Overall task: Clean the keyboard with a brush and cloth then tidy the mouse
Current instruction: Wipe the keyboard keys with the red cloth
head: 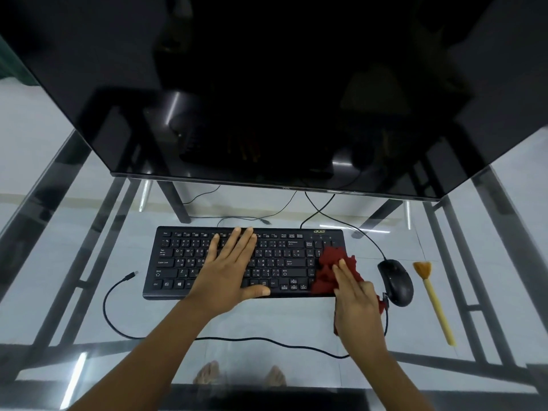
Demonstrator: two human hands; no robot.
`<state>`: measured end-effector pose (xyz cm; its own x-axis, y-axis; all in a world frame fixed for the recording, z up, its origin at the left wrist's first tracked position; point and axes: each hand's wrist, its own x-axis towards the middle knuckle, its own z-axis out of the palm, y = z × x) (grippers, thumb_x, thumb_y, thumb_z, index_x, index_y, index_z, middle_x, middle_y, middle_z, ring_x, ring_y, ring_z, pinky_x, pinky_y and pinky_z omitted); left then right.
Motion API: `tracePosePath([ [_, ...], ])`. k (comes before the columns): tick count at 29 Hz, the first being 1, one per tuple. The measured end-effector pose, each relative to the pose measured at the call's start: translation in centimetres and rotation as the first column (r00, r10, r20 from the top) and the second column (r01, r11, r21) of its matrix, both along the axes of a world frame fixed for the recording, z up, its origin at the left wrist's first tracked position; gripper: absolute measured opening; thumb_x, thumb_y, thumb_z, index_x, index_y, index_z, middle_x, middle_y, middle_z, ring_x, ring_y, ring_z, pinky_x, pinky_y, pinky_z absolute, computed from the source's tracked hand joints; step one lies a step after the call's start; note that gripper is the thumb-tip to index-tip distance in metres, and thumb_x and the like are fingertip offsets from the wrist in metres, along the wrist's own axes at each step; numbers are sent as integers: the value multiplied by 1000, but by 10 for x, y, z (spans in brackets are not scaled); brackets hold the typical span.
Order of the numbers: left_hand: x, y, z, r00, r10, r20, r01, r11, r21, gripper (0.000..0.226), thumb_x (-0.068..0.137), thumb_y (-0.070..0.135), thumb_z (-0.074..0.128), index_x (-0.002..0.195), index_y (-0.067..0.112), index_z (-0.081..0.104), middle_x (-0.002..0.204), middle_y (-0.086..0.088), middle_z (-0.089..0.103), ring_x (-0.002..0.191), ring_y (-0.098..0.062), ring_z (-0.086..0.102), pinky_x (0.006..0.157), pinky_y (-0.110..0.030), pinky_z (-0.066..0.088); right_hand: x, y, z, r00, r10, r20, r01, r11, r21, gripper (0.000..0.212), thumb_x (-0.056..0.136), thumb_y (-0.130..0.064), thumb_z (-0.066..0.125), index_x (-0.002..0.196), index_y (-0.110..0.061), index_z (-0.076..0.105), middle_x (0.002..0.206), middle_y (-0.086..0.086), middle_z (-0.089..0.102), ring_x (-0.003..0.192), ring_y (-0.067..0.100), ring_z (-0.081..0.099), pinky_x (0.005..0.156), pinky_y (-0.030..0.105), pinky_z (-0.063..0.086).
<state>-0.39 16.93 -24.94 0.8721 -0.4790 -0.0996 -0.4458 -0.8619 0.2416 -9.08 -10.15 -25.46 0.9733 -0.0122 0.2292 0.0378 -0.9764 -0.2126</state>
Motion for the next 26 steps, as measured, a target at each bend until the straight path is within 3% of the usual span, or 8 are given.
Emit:
tracePosePath([
  [5, 2, 0, 2, 1000, -2, -6, 2, 1000, 2, 110, 73, 91, 20, 151, 17, -4, 160, 3, -10, 146, -14, -19, 116, -47, -14, 63, 8, 8, 995, -93, -30, 95, 992, 87, 43, 87, 2, 62, 129, -1, 57, 130, 15, 62, 88, 31, 58, 82, 36, 52],
  [12, 1, -1, 1, 1000, 6, 4, -6, 1000, -8, 111, 72, 92, 16, 152, 17, -1, 161, 3, -6, 146, -14, -15, 115, -46, -13, -8, 9, 8, 994, -105, -14, 106, 994, 26, 56, 71, 4, 77, 125, 0, 61, 130, 15, 62, 78, 28, 60, 75, 39, 56],
  [15, 2, 1, 1, 1000, 3, 6, -3, 1000, -17, 111, 72, 91, 18, 152, 16, 2, 161, 3, -4, 147, -15, -13, 116, -48, -11, -2, 9, 7, 995, -95, -17, 95, 995, 26, 58, 66, 9, 78, 122, 2, 63, 130, 18, 61, 78, 30, 62, 74, 40, 58],
  [20, 1, -1, 2, 1000, 2, 10, -2, 1000, -17, 112, 70, 92, 13, 153, 17, 2, 160, 5, -7, 146, -12, -17, 115, -46, -14, 67, 15, 12, 993, -120, -14, 120, 983, 138, 45, 83, 8, 62, 127, -1, 58, 127, 15, 64, 86, 32, 58, 80, 42, 55],
  [26, 2, -1, -1, 1000, -3, 19, 4, 999, -38, 110, 74, 90, 21, 153, 13, 14, 161, 1, 6, 148, -16, -5, 116, -47, -10, 79, 90, 12, 985, 168, -42, -161, 977, 139, 59, 78, 8, 63, 134, -10, 54, 140, 8, 54, 95, 25, 55, 87, 35, 53],
])
